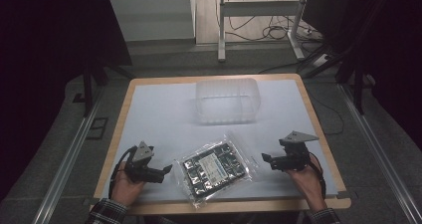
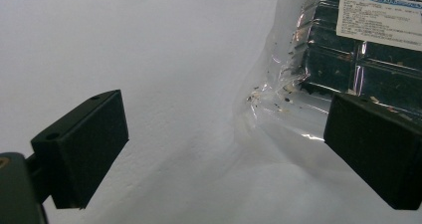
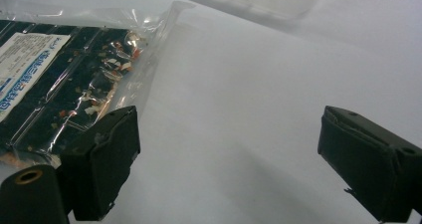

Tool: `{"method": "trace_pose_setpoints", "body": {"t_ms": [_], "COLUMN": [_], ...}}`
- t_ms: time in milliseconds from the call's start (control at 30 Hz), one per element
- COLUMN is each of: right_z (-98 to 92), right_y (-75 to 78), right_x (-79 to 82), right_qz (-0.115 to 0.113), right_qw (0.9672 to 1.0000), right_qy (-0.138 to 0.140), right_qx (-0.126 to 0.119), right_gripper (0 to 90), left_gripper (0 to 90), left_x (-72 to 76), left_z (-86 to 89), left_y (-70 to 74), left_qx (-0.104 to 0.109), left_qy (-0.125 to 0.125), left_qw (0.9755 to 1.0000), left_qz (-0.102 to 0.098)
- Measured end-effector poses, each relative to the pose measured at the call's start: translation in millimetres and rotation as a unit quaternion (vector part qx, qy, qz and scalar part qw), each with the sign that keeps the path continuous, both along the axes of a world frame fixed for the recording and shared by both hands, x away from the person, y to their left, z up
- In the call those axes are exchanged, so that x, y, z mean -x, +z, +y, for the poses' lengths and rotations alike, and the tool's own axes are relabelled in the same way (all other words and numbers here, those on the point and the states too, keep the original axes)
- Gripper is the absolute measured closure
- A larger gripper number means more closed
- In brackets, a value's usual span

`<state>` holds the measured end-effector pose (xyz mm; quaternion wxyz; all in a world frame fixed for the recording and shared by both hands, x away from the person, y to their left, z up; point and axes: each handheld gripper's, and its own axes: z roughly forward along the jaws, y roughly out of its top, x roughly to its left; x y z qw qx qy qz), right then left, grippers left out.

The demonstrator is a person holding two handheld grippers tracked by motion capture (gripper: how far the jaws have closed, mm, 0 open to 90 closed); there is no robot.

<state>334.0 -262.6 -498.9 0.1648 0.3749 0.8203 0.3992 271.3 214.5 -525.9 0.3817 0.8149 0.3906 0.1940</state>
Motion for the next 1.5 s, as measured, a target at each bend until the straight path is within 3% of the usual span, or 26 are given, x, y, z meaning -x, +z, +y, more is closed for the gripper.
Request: {"method": "trace_pose_setpoints", "body": {"t_ms": [400, 633, 833, 933, 1033, 1100, 1133, 1200, 1233, 1267, 1300, 1433, 1500], "right_z": [18.7, 35.1, 47.4, 52.7, 55.3, 57.7, 59.5, 60.1, 61.6, 61.6, 63.2, 66.9, 69.8], "right_y": [-1.3, -3.7, -7.0, -10.3, -11.3, -12.3, -12.3, -12.0, -12.1, -12.1, -13.3, -15.8, -16.1], "right_x": [1.4, 1.7, 0.3, -2.6, -3.5, -4.4, -5.1, -5.8, -7.6, -7.6, -8.8, -8.7, -7.7], "right_qz": [0.005, 0.013, 0.034, 0.053, 0.062, 0.069, 0.075, 0.079, 0.089, 0.089, 0.097, 0.106, 0.099], "right_qw": [0.9996, 0.9988, 0.9979, 0.9972, 0.9967, 0.9963, 0.996, 0.9958, 0.9948, 0.9948, 0.9936, 0.9922, 0.9927], "right_qy": [0.029, 0.047, 0.054, 0.053, 0.052, 0.051, 0.048, 0.048, 0.05, 0.05, 0.058, 0.066, 0.069], "right_qx": [0.002, 0.008, 0.012, -0.004, -0.002, 0.002, 0.001, -0.001, -0.004, -0.004, -0.004, 0.0, 0.006], "right_gripper": [7.8, 5.3, 4.1, 4.0, 5.8, 13.8, 23.9, 28.6, 37.4, 37.4, 44.8, 54.0, 58.8], "left_gripper": [2.9, 2.1, 1.8, 1.4, 1.2, 1.2, 1.3, 1.3, 1.4, 1.4, 1.4, 1.5, 1.5], "left_x": [-0.9, -2.7, -2.8, -3.0, -3.3, -3.5, -3.5, -3.6, -3.5, -3.5, -3.4, -3.5, -3.5], "left_z": [-0.6, 0.6, 0.5, 0.5, 0.5, 0.2, -0.5, -0.8, -1.2, -1.7, -2.1, -2.4, -2.7], "left_y": [-0.8, -2.0, -2.1, -2.5, -2.7, -2.8, -3.1, -3.2, -3.4, -3.5, -3.6, -3.8, -3.9], "left_qx": [0.003, 0.023, 0.023, 0.024, 0.023, 0.023, 0.023, 0.022, 0.02, 0.019, 0.019, 0.017, 0.017], "left_qy": [-0.006, -0.024, -0.026, -0.025, -0.026, -0.028, -0.03, -0.032, -0.033, -0.034, -0.034, -0.035, -0.035], "left_qw": [1.0, 0.9994, 0.9994, 0.9994, 0.9994, 0.9993, 0.9993, 0.9992, 0.9992, 0.9992, 0.9992, 0.9992, 0.9992], "left_qz": [0.004, 0.006, 0.003, 0.004, 0.005, 0.005, 0.007, 0.008, 0.008, 0.008, 0.009, 0.008, 0.008]}}
